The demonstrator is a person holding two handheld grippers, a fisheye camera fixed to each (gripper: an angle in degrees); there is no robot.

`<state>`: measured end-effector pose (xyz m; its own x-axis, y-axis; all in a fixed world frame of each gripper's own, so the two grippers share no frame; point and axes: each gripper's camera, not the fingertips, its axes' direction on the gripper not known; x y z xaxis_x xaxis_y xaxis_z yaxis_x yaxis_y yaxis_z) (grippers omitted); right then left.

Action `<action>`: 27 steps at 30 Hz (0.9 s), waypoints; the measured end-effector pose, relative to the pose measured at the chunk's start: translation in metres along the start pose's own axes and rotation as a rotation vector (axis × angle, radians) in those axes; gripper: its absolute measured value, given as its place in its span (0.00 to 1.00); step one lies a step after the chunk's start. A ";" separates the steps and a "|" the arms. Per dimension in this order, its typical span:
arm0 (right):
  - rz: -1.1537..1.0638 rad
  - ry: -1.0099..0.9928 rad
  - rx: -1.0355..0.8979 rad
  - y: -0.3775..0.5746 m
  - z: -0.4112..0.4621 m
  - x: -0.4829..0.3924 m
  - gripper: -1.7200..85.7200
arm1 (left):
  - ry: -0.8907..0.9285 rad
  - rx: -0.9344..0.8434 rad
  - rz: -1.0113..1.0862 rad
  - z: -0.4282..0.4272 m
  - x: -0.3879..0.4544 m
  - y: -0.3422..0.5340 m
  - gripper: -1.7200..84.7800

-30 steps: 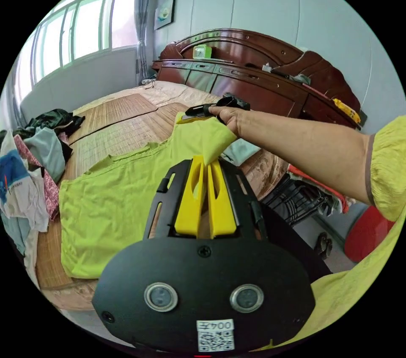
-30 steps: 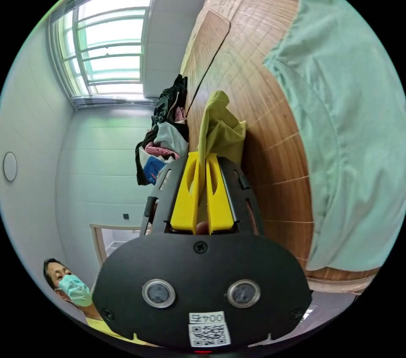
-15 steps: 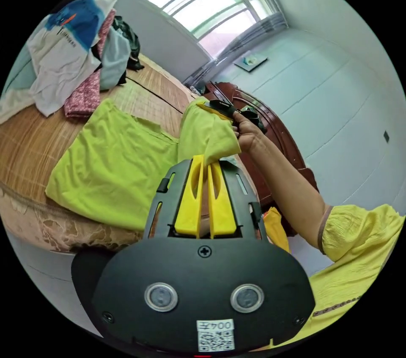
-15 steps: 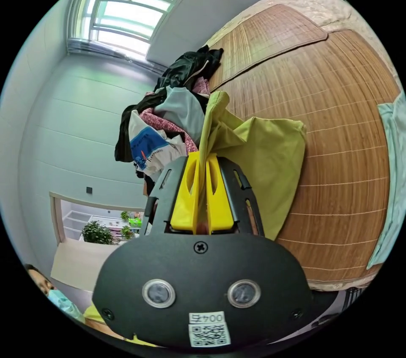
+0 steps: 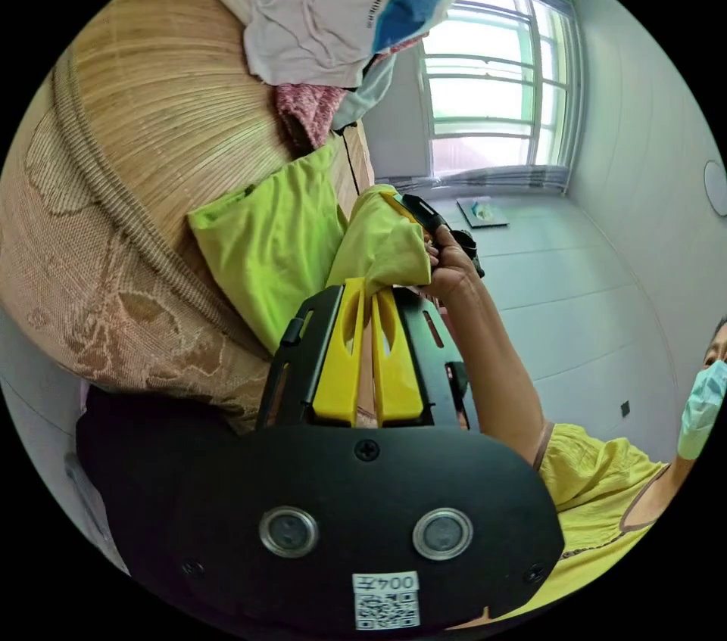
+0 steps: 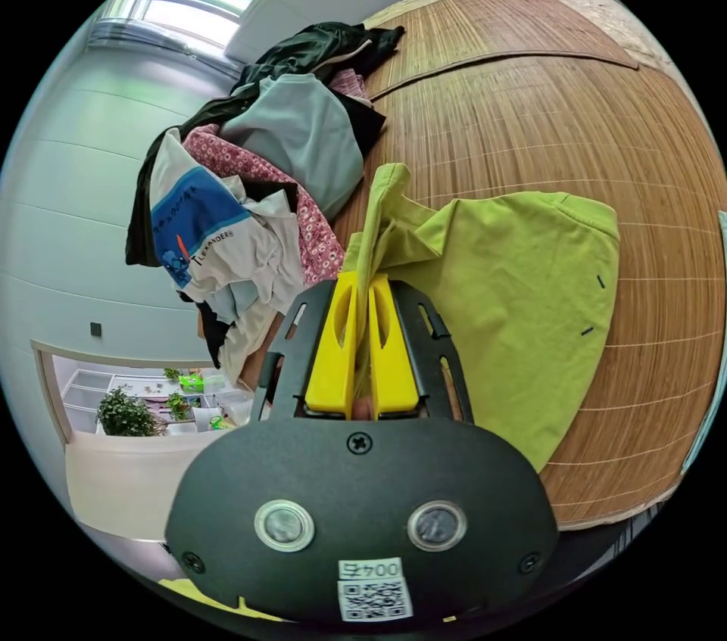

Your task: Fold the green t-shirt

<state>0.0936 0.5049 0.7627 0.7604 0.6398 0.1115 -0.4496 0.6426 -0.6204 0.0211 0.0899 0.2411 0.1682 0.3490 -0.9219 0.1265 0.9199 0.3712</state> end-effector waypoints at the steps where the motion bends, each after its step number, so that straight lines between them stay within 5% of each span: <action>1: -0.002 0.015 -0.006 0.000 0.012 -0.008 0.05 | 0.008 0.004 -0.014 -0.006 -0.008 -0.008 0.03; 15: -0.129 0.048 -0.047 0.034 0.104 -0.078 0.09 | -0.056 0.038 -0.124 -0.065 -0.066 -0.053 0.04; 27: -0.443 0.020 0.093 0.183 -0.011 -0.110 0.10 | -0.102 0.056 -0.104 -0.112 -0.078 -0.077 0.05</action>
<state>-0.0674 0.5471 0.6284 0.8977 0.2865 0.3348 -0.1181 0.8884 -0.4436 -0.1108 0.0119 0.2717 0.2491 0.2297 -0.9408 0.2022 0.9377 0.2825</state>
